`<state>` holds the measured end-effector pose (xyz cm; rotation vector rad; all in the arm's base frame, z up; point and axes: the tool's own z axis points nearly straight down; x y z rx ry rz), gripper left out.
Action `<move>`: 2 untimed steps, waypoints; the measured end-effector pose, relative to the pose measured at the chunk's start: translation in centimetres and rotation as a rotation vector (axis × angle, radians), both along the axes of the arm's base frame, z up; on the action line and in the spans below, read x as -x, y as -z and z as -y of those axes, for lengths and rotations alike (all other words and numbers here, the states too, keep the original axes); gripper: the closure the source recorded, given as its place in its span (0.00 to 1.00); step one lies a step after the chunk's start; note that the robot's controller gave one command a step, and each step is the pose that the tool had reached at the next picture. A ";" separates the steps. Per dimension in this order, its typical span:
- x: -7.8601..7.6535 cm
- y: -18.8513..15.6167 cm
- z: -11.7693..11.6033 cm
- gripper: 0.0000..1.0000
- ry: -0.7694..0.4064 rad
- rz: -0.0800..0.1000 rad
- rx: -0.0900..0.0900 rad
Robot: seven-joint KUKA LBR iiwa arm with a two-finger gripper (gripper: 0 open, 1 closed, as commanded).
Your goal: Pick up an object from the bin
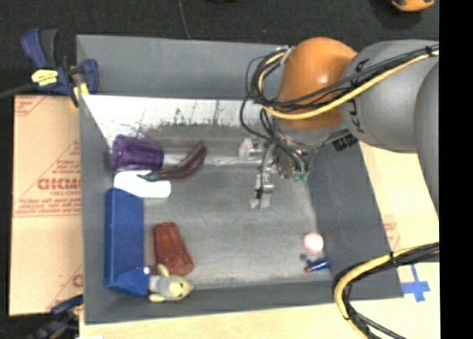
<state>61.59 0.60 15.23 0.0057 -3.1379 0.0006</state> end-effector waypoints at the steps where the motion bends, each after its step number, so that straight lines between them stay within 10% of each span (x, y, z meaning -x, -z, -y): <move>1: -0.1 -0.5 0.0 0.00 0.000 0.007 0.000; 2: -0.9 -0.1 -3.7 0.00 -0.009 0.009 0.000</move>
Offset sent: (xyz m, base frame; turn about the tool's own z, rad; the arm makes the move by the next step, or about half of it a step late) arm 0.0087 0.0449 -0.0008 -0.0115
